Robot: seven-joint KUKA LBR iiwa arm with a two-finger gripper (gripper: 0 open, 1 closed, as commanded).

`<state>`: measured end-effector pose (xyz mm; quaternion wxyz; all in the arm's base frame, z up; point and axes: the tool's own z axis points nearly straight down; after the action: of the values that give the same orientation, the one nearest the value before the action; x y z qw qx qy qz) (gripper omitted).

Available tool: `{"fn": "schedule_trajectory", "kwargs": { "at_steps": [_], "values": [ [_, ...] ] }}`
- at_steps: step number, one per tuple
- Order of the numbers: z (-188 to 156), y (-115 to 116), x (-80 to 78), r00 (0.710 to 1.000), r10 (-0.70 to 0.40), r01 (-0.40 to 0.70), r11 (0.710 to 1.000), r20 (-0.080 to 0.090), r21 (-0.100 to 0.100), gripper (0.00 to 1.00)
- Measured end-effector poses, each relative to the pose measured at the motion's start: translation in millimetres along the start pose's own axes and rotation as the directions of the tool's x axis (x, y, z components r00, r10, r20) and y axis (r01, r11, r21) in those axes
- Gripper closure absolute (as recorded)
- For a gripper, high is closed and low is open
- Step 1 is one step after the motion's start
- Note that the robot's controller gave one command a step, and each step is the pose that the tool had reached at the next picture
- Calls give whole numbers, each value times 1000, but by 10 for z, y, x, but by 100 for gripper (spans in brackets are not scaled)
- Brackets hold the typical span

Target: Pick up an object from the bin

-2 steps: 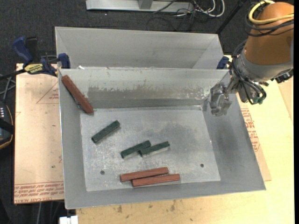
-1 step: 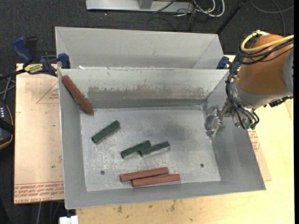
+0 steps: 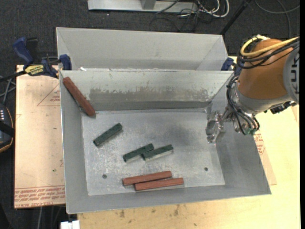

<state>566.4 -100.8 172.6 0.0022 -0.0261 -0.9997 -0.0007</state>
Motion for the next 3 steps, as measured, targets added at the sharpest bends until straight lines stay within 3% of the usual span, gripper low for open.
{"fn": "schedule_trajectory", "kwargs": {
  "at_steps": [1,2,3],
  "values": [
    [59,-139,173,989,146,-146,989,8,-1,100],
    [84,208,190,939,343,-343,939,6,1,100],
    [107,652,177,923,386,-386,923,5,-3,100]
  ]
}}
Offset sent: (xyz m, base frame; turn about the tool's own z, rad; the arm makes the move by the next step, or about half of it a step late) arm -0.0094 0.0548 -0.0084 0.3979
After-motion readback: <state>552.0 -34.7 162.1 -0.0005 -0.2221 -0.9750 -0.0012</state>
